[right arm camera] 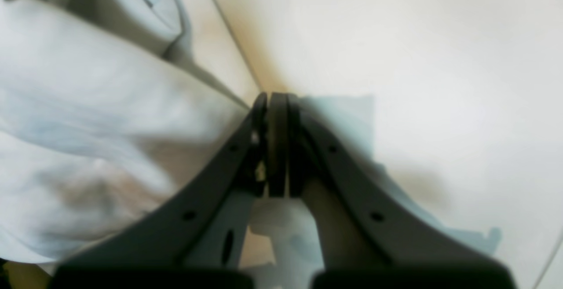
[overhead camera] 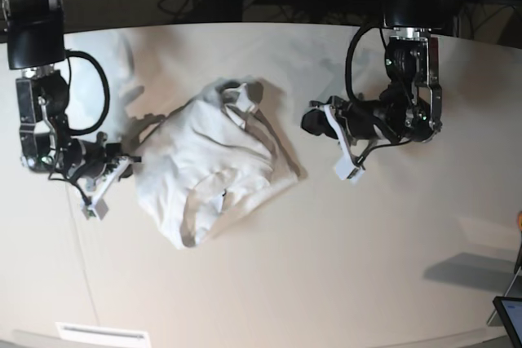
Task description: Fold the T-shirt properly
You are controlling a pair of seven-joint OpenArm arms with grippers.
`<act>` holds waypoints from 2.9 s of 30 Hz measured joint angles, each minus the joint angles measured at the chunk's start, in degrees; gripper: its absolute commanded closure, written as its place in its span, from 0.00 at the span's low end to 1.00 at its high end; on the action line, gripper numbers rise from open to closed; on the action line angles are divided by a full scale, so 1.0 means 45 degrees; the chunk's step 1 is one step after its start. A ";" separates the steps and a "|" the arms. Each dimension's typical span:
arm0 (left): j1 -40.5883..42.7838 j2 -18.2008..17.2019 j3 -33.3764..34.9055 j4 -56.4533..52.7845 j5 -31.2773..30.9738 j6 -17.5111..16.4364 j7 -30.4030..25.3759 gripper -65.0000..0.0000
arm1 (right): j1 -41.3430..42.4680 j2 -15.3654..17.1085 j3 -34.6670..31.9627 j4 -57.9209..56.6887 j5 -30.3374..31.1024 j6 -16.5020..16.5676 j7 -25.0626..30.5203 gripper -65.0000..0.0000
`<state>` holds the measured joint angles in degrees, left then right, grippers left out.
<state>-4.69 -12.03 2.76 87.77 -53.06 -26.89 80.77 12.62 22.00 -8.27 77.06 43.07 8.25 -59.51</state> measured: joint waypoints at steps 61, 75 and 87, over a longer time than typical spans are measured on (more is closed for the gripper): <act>1.0350 -0.1452 -0.1763 0.5799 1.1370 0.0403 -1.4911 0.99 | -1.1424 -0.2152 0.3497 0.2982 -0.8621 0.0039 1.7505 1.00; 1.3342 -0.1530 -0.1773 0.5770 1.1463 0.0379 -1.7029 0.99 | -1.3882 -0.2720 0.3735 0.3109 -0.8505 -0.0015 1.7218 1.00; 1.4294 -0.1962 -0.0957 0.5459 1.1458 0.0452 -1.7204 0.99 | -1.5922 -0.2696 0.4153 0.3220 -0.6484 -0.0063 1.5858 1.00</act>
<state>59.64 -20.86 -1.54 112.33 -1.50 -24.86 3.36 -59.02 9.87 10.41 91.55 13.89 7.97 11.86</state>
